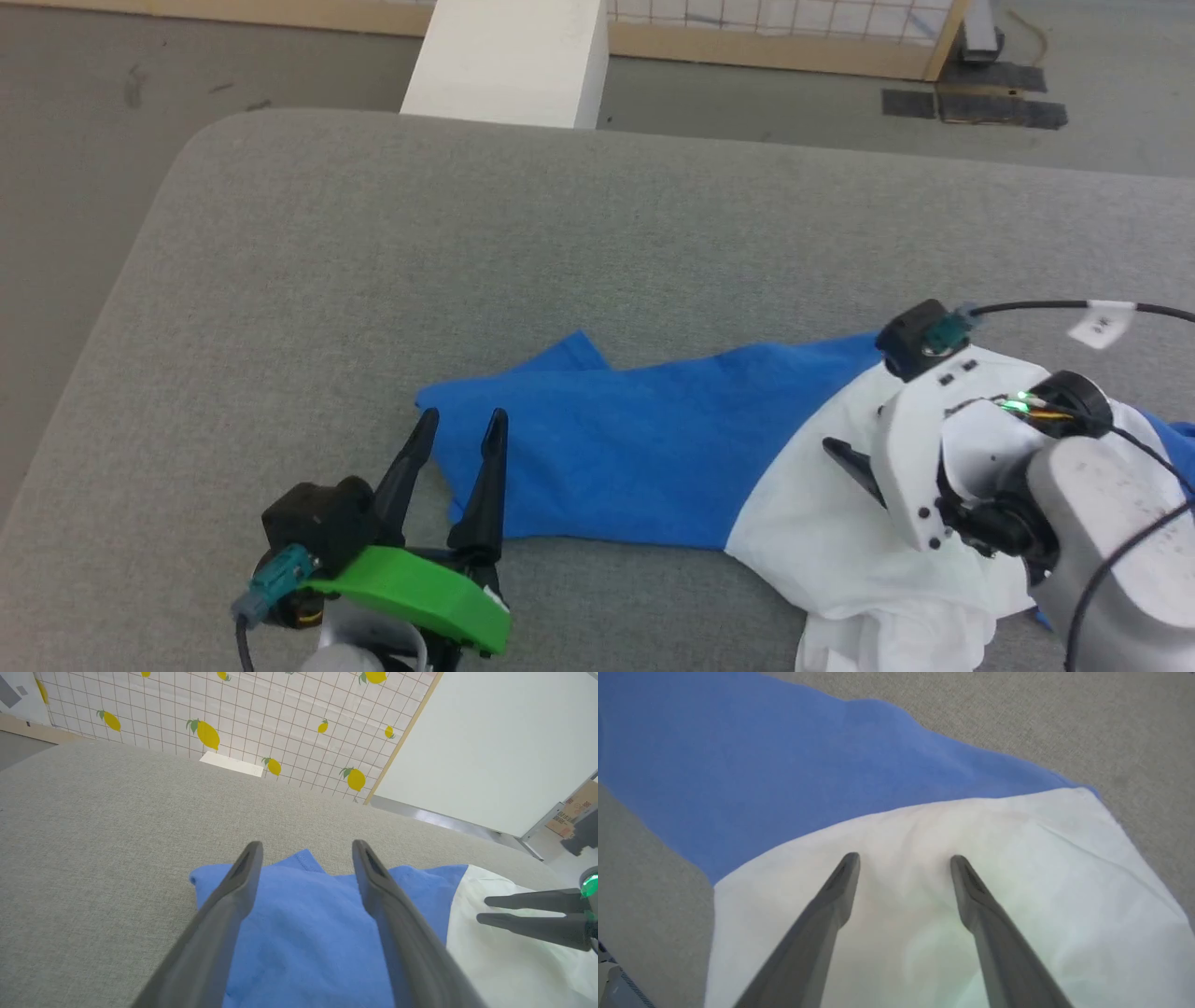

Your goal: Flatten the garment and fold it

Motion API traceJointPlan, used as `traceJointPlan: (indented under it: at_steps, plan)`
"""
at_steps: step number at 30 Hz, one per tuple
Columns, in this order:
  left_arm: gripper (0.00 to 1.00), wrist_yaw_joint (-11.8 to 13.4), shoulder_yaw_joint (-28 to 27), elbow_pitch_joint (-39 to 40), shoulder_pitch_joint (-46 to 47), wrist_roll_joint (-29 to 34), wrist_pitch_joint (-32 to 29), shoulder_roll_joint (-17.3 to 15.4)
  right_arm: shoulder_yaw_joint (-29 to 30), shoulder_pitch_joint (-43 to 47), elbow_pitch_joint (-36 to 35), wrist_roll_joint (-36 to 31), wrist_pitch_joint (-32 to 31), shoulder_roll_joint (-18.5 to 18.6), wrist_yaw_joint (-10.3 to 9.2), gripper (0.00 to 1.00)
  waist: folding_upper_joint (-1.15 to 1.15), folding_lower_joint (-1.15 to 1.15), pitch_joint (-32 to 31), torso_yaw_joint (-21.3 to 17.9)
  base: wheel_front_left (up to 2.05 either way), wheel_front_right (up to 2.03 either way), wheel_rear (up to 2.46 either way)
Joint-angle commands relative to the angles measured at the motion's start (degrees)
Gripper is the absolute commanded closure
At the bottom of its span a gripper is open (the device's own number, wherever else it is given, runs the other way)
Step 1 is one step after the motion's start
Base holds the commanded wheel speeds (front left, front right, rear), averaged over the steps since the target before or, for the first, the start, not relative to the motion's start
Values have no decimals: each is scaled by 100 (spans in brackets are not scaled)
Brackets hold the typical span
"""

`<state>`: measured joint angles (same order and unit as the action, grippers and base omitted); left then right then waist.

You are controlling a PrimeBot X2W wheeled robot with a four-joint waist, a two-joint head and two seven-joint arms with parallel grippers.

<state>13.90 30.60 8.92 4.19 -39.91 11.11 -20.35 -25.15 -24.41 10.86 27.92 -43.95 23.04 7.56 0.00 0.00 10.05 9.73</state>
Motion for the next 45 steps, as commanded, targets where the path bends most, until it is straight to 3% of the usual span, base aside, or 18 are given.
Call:
traceJointPlan:
  at_steps: [1, 4, 5, 6, 7, 11, 15, 22, 27, 28, 29, 35, 40, 45]
  plan:
    - [0, -21, 22, -32, 114, 104, -25, -8, -111, -163, 216, -85, 57, -71, -8, 0, 0, 0, 169, 179, 0, 0, 0]
    - [0, -50, 85, -67, 187, 133, -30, 33, -403, -362, 776, -212, 49, -136, -8, 0, 0, 0, 262, 311, 0, 0, 0]
    - [0, -60, 101, -82, 203, 133, -30, 47, -458, -400, 913, -234, 50, -140, -8, 26, 0, 0, 285, 346, 0, 0, 0]
    - [0, -72, 115, -106, 219, 125, -25, 72, -525, -441, 1085, -266, 37, -135, -8, 71, 0, 0, 303, 382, 0, 0, 0]
    - [0, -85, 124, -133, 233, 118, -15, 93, -600, -485, 1218, -305, 46, -115, -8, 100, 0, 0, 319, 413, 0, 0, 0]
    - [0, -132, 144, -251, 253, 79, 34, 164, -706, -659, 1470, -369, 390, -52, -8, 100, 0, 0, 281, 499, 0, 0, 0]
    - [0, -145, 110, -348, 202, 36, 89, 180, -862, -1027, 1409, -348, 859, -214, -8, 100, 0, 0, 156, 489, 0, 0, 0]
    - [0, -156, 19, -379, 236, 22, 168, 179, -1661, -1914, 1447, -117, 1791, -1435, -8, 100, 0, 0, 187, 518, 0, 0, 0]
    - [0, -198, 62, -438, 282, 24, 173, 208, -2311, -1798, 2081, 248, 1610, -1735, -8, 100, 0, 0, 293, 675, 0, 0, 0]
    - [0, -212, 80, -460, 286, 20, 174, 221, -2436, -1730, 2274, 330, 1455, -1718, -8, 85, 0, 0, 300, 705, 0, 0, 0]
    - [0, -229, 98, -497, 284, 8, 180, 242, -2602, -1643, 2449, 529, 1314, -1666, -8, 0, 0, 0, 300, 737, 0, 0, 0]
    - [0, -210, 13, -543, 192, -55, 221, 233, -2576, -1751, 2325, 948, 1570, -1494, -8, 0, 0, 0, 207, 552, 0, 0, 0]
    - [0, -192, -56, -494, 132, -88, 224, 160, -2484, -1849, 1651, 1362, 1521, -1228, -8, 0, 0, 0, 60, 231, 0, 0, 0]
    - [0, -152, -63, -408, 107, -83, 173, 94, -1957, -1733, 901, 1597, 1496, -821, -8, 0, 0, 0, -63, -28, 0, 0, 0]
